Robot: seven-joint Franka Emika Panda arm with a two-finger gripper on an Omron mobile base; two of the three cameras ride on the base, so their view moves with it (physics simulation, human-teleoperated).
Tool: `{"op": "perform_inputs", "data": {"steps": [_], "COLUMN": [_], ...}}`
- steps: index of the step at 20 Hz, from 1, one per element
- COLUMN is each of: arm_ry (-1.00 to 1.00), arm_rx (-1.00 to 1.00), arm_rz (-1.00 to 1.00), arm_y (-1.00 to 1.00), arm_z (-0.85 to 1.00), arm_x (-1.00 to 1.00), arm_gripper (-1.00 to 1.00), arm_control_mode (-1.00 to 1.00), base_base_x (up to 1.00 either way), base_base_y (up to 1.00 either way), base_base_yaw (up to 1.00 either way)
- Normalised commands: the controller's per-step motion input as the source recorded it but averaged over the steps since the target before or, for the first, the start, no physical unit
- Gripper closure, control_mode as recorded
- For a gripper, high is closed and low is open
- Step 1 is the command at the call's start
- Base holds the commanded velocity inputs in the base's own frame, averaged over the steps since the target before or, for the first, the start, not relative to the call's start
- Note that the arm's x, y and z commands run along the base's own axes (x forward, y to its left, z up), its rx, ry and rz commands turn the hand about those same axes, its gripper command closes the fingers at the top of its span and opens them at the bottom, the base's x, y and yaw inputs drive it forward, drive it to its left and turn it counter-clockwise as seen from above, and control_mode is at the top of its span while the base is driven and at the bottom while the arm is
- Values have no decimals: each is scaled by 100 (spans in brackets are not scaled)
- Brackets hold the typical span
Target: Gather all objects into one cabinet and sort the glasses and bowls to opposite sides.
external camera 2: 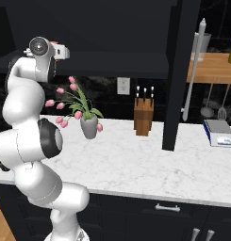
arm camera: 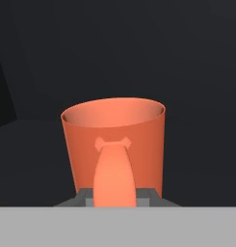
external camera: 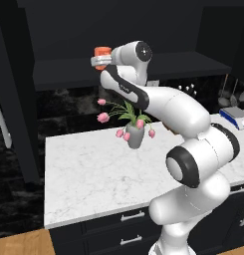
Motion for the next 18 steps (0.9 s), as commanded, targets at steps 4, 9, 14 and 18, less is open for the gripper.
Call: {"op": "perform_inputs", "data": {"steps": [4, 9, 14, 18], "arm_ry": [0, 0, -1, -1], "arm_rx": [0, 0, 0, 0], "arm_rz": [0, 0, -3, -6], "arm_y": [-1, 0, -1, 0], "arm_z": [0, 3, 9, 16], "arm_x": [-8, -23, -40, -41], "arm_gripper": [100, 100, 100, 100], "arm_control_mode": [-100, -100, -100, -100], "base_base_x": [0, 0, 0, 0], "base_base_y": [0, 0, 0, 0], "base_base_yaw": [0, 0, 0, 0]}}
